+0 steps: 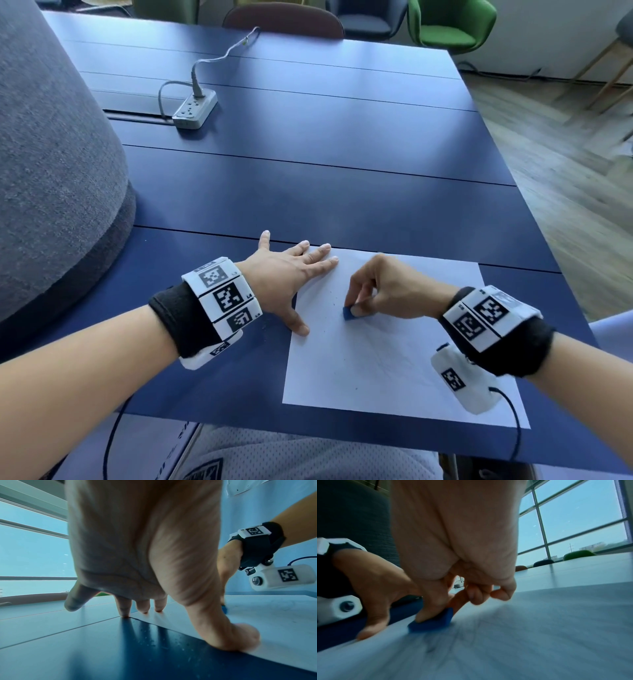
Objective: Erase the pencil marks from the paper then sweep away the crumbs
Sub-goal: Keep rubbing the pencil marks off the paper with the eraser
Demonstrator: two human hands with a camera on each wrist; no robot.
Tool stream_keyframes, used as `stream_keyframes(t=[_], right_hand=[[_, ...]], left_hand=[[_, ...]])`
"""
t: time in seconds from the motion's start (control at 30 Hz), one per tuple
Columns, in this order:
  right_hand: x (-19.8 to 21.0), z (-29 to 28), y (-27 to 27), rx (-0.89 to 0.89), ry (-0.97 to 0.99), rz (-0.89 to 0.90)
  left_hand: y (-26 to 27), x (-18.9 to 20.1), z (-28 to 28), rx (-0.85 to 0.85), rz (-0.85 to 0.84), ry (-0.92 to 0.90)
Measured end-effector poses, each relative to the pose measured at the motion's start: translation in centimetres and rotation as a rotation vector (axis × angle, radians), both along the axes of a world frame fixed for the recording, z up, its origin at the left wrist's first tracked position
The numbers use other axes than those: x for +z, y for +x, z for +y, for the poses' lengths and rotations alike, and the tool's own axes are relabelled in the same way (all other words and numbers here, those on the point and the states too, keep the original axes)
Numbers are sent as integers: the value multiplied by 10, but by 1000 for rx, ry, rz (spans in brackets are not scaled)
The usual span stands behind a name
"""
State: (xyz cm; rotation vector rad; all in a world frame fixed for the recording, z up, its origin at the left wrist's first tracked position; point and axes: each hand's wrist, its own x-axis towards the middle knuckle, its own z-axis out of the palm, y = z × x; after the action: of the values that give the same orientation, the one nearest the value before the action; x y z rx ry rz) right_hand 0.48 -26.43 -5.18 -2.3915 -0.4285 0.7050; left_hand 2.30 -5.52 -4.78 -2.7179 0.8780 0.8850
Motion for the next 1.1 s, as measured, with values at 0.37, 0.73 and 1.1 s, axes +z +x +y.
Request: stream_keyframes(t=[0.37, 0.73, 1.1], right_hand=[[-2, 8, -1, -72, 77, -100], [-2, 10, -16, 26, 63, -85], [-6, -3, -31, 189, 59, 17]], left_hand=[[0, 0, -4, -21, -16, 23], [0, 0, -5, -4, -4, 36], [0, 1, -6, -14, -19, 32]])
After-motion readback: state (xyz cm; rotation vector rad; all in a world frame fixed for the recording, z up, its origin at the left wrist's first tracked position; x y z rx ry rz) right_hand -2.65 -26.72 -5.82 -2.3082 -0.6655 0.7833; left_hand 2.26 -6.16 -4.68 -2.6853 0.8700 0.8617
